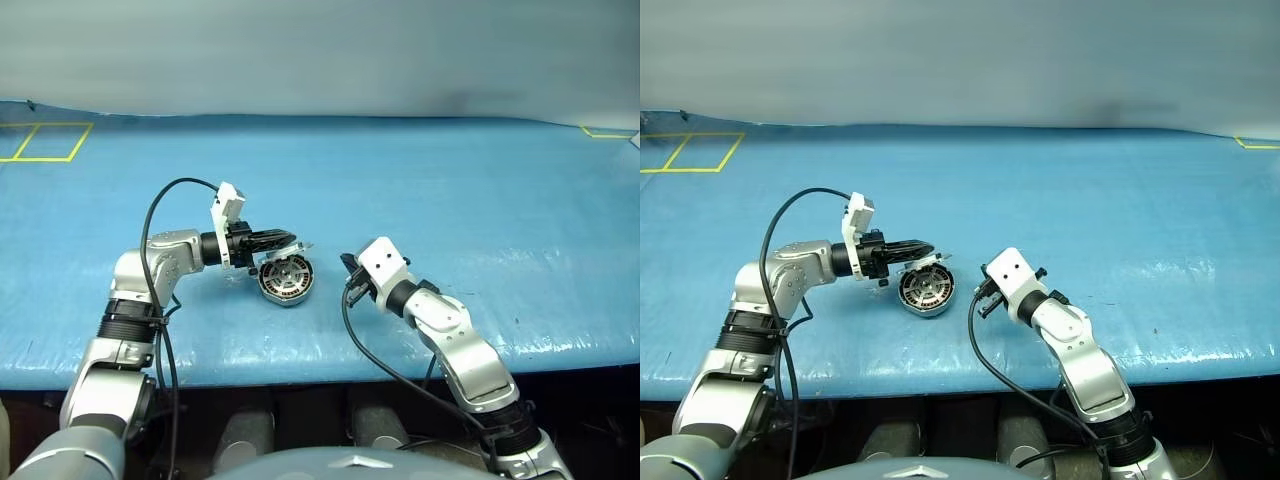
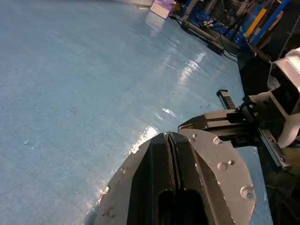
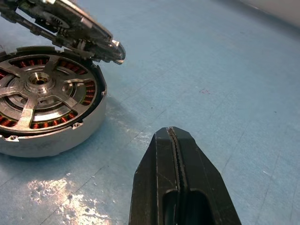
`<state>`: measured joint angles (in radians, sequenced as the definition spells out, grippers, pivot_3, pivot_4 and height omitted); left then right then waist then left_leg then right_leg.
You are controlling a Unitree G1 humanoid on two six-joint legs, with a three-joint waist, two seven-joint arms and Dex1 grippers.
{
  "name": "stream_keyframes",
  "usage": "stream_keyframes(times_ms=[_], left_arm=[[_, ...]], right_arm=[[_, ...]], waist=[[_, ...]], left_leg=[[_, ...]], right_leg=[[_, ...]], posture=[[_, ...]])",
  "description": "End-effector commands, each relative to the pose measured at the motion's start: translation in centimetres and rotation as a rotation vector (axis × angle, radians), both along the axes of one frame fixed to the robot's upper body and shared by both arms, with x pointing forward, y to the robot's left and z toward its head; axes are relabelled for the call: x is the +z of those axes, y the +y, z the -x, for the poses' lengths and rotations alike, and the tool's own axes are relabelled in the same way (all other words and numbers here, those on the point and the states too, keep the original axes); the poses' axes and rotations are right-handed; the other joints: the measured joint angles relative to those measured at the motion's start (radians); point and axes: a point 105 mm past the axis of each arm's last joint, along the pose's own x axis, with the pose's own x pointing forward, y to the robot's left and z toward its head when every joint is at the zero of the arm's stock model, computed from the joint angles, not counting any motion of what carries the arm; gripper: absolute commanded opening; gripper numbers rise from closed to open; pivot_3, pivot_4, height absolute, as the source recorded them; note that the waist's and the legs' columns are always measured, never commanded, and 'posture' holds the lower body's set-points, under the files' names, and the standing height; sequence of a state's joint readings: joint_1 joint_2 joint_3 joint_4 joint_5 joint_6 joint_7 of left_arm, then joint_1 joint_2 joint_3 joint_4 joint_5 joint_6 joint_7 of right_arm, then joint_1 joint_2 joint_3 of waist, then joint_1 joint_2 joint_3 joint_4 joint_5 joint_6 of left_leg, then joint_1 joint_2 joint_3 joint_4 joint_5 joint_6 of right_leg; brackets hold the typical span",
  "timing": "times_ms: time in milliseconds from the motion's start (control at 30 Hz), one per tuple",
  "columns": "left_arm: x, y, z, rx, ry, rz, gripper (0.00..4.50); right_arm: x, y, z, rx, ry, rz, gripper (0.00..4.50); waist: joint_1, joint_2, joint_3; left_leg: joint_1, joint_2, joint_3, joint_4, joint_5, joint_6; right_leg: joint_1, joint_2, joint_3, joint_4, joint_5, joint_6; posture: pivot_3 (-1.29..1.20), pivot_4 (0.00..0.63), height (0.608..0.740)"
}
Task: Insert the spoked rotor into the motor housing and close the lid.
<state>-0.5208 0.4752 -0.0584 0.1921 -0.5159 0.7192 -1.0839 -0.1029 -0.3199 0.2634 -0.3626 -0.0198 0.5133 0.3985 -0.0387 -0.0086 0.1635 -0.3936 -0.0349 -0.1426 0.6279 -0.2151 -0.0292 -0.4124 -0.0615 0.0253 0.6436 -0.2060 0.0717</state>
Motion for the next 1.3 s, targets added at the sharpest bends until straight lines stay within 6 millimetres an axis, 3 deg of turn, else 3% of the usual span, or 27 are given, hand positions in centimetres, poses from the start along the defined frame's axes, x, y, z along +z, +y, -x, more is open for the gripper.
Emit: stream_keyframes(times_ms=[33, 567, 833, 1300], left_arm=[[0.1, -0.3, 0.9, -0.054, -0.014, -0.026, 0.03], [-3.5, -0.2, 3.6, -0.084, 0.073, -0.117, 0.03], [-5.0, 0.4, 5.2, -0.085, 0.102, -0.172, 0.03], [-1.0, 2.8, 3.3, 0.096, -0.113, -0.077, 0.03]], right_arm=[[1.3, -0.5, -0.3, -0.029, -0.047, -0.010, 0.00], [1.0, -0.3, -0.5, -0.046, -0.045, -0.024, 0.00], [0.8, 0.9, -0.4, -0.018, -0.031, -0.069, 0.00], [2.9, 3.5, -1.1, 0.065, -0.099, -0.167, 0.00]], waist=[[0.000, 0.000, 0.000], [0.001, 0.000, 0.000], [-0.001, 0.001, 0.000], [0.001, 0.001, 0.000]], left_leg=[[0.000, 0.000, 0.000, 0.000, 0.000, 0.000], [0.000, 0.000, 0.000, 0.000, 0.000, 0.000], [0.001, 0.000, 0.000, 0.000, 0.000, 0.000], [0.001, 0.001, 0.000, 0.000, 0.000, 0.000]], right_leg=[[0.000, 0.000, 0.000, 0.000, 0.000, 0.000], [0.000, 0.000, 0.000, 0.000, -0.002, -0.004], [0.000, 0.000, 0.000, 0.000, -0.003, -0.005], [-0.001, 0.000, 0.000, 0.001, -0.003, -0.005]], posture=[[0.00, 0.150, 0.740], [0.00, 0.150, 0.740], [0.00, 0.150, 0.740], [0.00, 0.150, 0.740]])
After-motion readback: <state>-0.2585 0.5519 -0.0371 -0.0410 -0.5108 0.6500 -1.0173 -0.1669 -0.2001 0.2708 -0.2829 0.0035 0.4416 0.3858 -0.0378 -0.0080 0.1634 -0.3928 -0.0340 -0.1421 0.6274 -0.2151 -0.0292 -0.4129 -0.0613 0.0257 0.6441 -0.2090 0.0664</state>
